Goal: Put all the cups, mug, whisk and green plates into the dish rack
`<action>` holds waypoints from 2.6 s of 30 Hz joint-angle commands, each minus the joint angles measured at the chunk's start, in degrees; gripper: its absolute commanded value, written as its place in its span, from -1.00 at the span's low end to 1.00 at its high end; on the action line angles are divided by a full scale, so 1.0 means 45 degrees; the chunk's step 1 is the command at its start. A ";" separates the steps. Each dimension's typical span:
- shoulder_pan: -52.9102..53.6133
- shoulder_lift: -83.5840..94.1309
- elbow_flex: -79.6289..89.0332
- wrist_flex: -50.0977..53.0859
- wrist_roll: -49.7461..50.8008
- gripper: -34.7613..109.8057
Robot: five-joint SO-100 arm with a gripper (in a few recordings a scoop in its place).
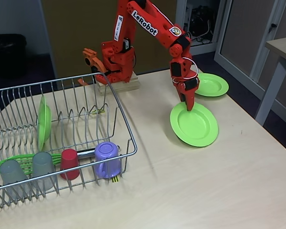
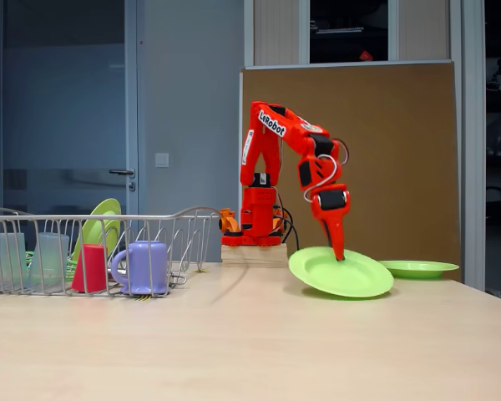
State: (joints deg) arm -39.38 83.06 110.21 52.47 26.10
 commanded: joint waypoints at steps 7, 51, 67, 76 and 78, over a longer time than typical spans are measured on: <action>0.0039 0.1406 -0.2793 0.2480 -0.3047 -0.52; 0.8887 1.2285 -0.0156 0.1641 -0.9590 -0.52; 1.5098 1.4238 0.4844 0.1484 -0.7891 -0.52; 1.6328 1.3340 0.4844 0.0996 -0.8672 -0.52; 1.6504 1.3223 0.4824 0.0918 -0.8770 -0.52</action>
State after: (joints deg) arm 33.13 142.56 132.10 57.39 -11.87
